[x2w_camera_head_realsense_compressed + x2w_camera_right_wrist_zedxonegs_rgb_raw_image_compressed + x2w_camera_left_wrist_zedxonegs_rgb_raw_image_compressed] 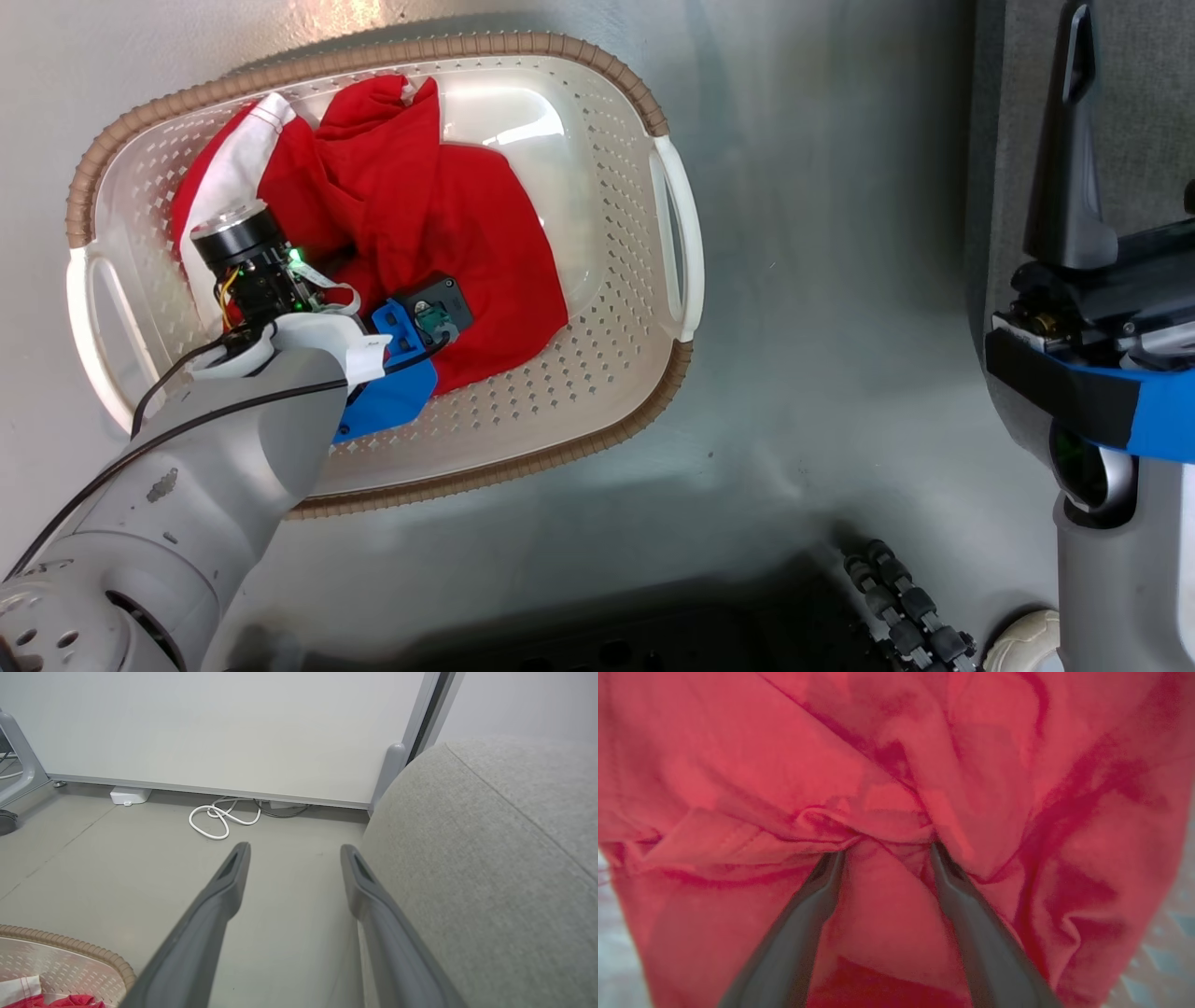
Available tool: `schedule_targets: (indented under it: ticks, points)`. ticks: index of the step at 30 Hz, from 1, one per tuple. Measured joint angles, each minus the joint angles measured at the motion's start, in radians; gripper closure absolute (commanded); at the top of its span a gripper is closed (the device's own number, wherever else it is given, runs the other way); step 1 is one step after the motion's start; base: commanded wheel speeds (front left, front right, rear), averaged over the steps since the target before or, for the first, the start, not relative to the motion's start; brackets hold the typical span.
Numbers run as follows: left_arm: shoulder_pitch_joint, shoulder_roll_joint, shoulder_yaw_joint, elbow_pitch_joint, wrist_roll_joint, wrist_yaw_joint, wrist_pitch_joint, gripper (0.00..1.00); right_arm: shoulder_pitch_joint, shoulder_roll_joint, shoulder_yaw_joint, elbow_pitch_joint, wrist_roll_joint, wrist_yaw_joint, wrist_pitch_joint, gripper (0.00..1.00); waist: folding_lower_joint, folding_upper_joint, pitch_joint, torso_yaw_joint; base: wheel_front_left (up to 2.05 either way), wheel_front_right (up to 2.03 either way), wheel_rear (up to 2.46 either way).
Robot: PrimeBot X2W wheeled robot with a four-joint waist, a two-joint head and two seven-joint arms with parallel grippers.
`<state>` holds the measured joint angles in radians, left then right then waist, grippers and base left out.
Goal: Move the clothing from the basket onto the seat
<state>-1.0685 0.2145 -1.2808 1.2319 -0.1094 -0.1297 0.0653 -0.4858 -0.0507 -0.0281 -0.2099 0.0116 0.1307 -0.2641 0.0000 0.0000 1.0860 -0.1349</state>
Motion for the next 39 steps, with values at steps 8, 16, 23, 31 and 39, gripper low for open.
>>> schedule_targets:
  ticks: [8,16,23,31,39]
  points:
    - [-0.012,-0.007,0.000,0.016,0.020,0.000,-0.016,1.00,0.018,0.000,-0.008,-0.013,-0.003,0.000,0.000,0.00,0.0000,0.0000,0.002,0.006,0.00,0.00,0.00]
    - [-0.022,-0.028,0.000,0.019,0.019,0.000,-0.050,1.00,0.012,0.000,-0.008,-0.007,-0.002,0.000,0.000,0.00,0.0000,0.0000,-0.016,0.011,0.00,0.00,0.00]
    - [-0.022,-0.055,0.000,0.008,-0.027,0.000,-0.103,1.00,0.006,0.000,-0.014,0.014,0.009,0.000,0.000,0.00,0.0000,0.0000,-0.062,0.017,0.00,0.00,0.00]
    - [0.000,-0.074,0.000,-0.013,-0.081,0.000,-0.169,1.00,0.005,0.000,-0.017,0.046,0.019,0.000,0.000,0.00,0.0000,0.0000,-0.148,0.037,0.00,0.00,0.00]
    - [0.041,-0.095,0.000,-0.027,-0.146,0.000,-0.240,1.00,0.016,0.000,-0.027,0.087,0.022,0.000,0.000,0.00,-0.0001,0.0000,-0.261,0.060,0.00,0.00,0.00]
